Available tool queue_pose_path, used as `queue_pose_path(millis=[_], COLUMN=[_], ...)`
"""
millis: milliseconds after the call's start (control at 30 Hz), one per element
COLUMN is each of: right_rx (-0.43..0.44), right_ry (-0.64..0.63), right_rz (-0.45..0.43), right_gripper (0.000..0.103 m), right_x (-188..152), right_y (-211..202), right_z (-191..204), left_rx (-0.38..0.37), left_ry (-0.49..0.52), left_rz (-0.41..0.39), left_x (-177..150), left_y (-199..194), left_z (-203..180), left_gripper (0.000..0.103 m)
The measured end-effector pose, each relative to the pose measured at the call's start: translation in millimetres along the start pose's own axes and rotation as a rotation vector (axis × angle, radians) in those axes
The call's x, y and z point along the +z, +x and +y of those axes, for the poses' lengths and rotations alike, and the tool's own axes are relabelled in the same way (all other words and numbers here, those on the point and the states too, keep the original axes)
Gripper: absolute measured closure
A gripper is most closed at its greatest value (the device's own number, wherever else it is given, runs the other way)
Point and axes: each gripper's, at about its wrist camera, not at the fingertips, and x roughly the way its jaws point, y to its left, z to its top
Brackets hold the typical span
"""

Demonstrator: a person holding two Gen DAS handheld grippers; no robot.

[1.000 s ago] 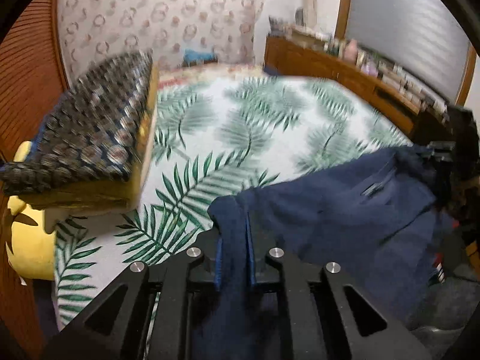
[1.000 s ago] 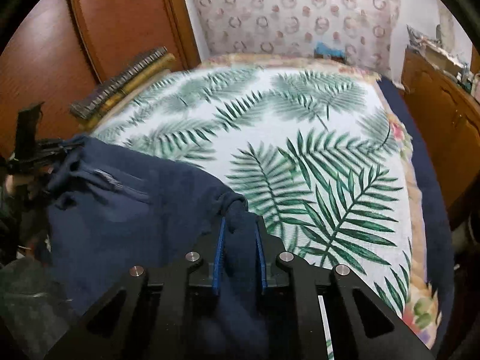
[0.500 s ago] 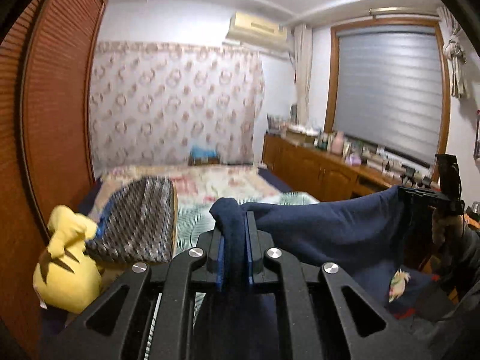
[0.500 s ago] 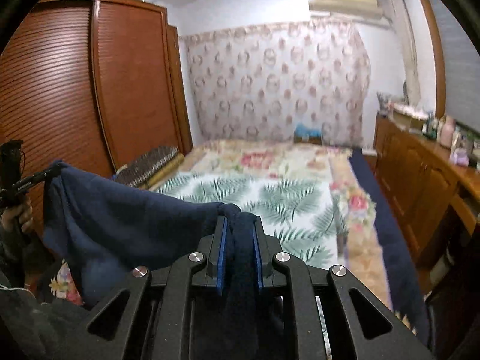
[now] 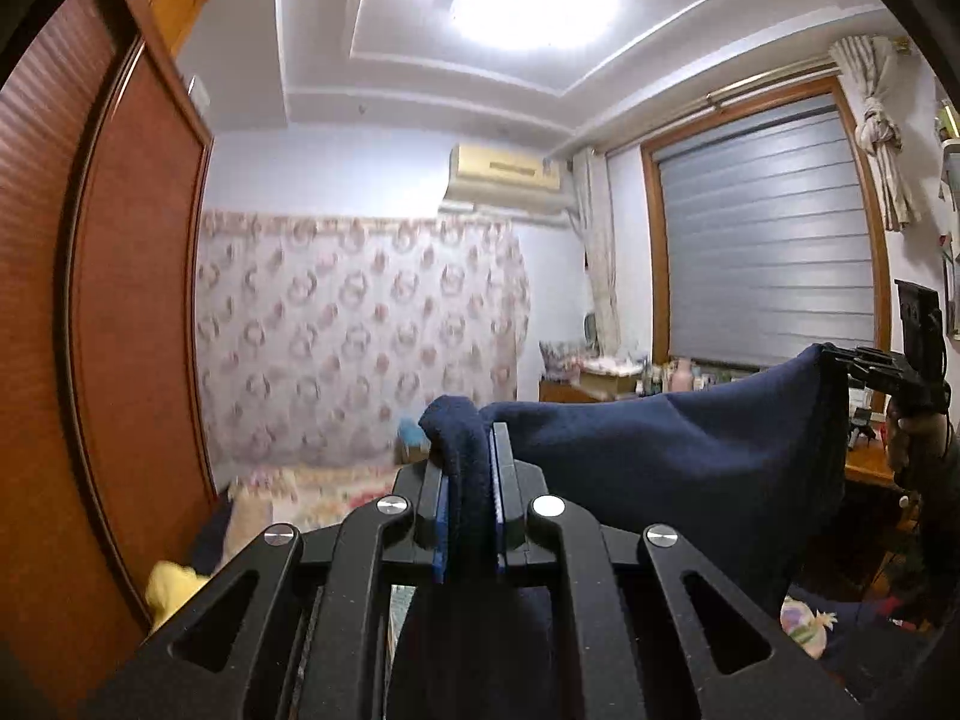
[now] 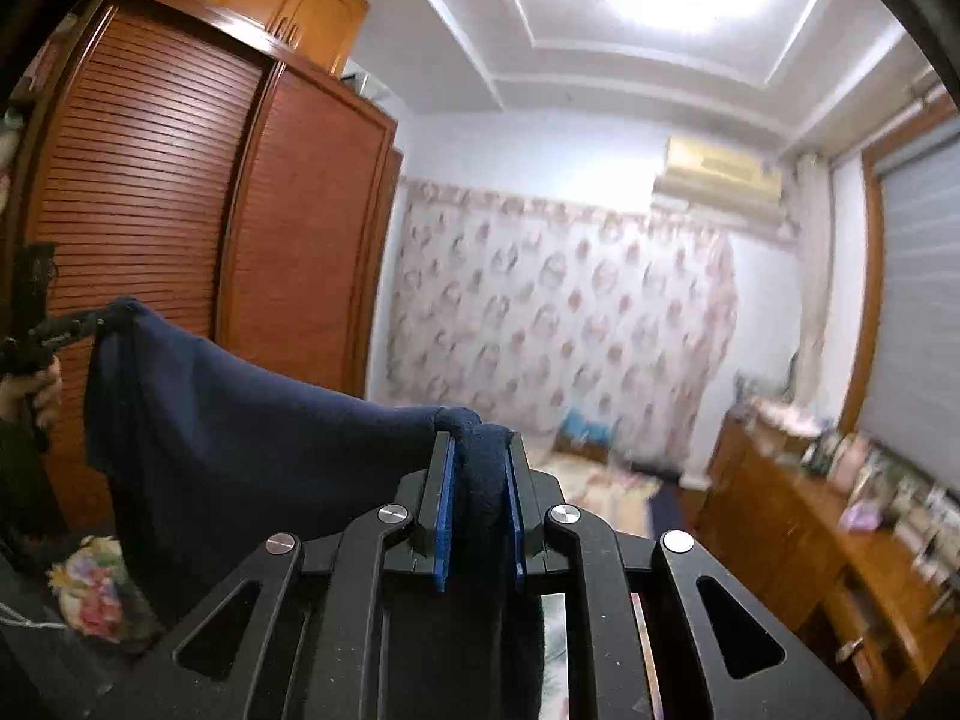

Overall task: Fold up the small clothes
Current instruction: 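Lift the hem high with both grippers and fold it over toward the collar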

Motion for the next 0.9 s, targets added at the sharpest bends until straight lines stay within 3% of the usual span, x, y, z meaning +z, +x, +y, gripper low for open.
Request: queue_pose_path(millis=[200,333,467,633,900], right_rx=[-0.034,-0.057,-0.077,-0.074,-0.058], right_ry=[-0.009,-0.031,-0.030,0.003,0.085], right_rz=[-0.042,0.005,0.102,0.262,0.454], right_gripper=[0.088,0.088,0.088,0.088,0.088], right_x=[22.5,12.8,6.7,-38.3,-100.1], right_y=[-14.8,13.7,70.3,158.8,294.7], right_z=[-6.8,1.9,4.2,-14.1,-38.2], left_rx=[0.013,0.021,0.041,0.041,0.078], left_ry=[0.045,0.050,0.065,0.061,0.053], left_rz=[-0.038,0.004,0.092,0.243,0.445], left_x=[15.5,8.0,-25.4,-90.1,-162.7], left_y=[13.4,59.5,137.1,237.3,338.6], left_z=[-1.1,3.0,7.6,17.2,20.4], left_gripper=[0.091,0.091,0.091,0.091,0.091])
